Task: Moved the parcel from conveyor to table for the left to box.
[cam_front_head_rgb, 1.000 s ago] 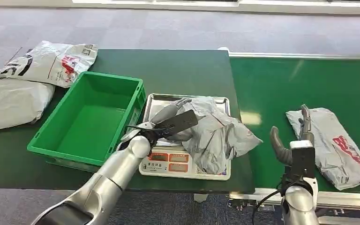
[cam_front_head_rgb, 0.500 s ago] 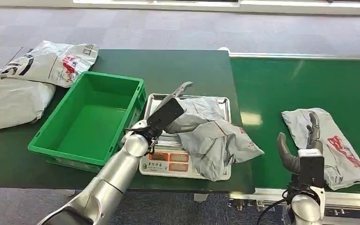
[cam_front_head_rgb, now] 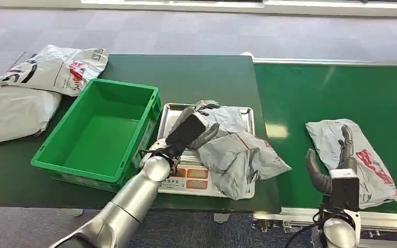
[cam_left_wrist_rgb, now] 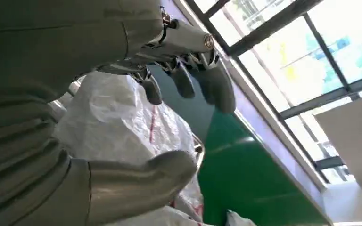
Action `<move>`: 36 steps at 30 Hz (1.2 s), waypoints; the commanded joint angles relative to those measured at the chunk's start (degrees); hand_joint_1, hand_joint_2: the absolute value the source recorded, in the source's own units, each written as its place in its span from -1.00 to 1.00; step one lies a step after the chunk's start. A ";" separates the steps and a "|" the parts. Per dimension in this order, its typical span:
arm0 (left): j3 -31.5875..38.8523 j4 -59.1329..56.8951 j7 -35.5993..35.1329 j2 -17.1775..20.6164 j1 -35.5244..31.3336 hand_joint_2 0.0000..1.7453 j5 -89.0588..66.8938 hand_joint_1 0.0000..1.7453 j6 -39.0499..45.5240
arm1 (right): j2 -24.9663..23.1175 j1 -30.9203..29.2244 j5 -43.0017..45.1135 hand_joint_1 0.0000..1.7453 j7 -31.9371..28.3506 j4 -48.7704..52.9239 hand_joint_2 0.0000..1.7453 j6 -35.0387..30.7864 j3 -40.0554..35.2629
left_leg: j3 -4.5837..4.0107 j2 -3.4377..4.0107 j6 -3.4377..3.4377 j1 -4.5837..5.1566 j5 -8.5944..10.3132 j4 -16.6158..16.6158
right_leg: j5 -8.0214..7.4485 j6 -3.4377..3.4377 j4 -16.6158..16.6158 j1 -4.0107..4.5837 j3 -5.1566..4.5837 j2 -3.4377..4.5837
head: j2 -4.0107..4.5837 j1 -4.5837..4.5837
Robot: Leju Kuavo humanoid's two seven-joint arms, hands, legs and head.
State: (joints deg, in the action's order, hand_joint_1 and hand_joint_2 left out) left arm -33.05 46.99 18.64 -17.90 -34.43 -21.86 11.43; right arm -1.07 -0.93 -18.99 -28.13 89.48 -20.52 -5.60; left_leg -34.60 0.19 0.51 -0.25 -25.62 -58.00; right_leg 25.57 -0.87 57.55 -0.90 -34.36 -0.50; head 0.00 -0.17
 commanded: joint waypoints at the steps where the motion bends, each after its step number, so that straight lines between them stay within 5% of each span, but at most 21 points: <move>1: -9.53 -20.38 -5.00 -1.78 -7.68 1.00 -5.92 -1.00 -6.67 | -1.67 -3.65 -0.76 -1.00 1.16 -2.46 1.00 1.88 2.49 | 0.10 -0.03 0.00 -0.04 0.01 0.04 | -0.03 0.04 -0.08 0.04 0.13 0.01 | 0.00 0.02; 36: -6.98 -17.45 -4.15 -1.89 -5.40 1.00 -7.90 -1.00 -5.83 | -3.19 -2.51 -2.17 -1.00 1.83 -0.99 1.00 3.28 2.87 | 0.16 0.03 -0.01 -0.02 0.01 0.09 | -0.02 0.04 -0.08 0.02 0.17 0.06 | 0.02 0.00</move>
State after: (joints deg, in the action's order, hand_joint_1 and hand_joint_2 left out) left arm -39.25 31.95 14.58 -20.83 -38.67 -29.90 5.84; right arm -3.80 -2.61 -21.27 -26.49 89.59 -17.49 -4.66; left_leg -34.60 0.18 0.50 -0.25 -25.60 -57.99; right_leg 25.56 -0.88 57.55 -0.90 -34.33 -0.52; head 0.02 -0.17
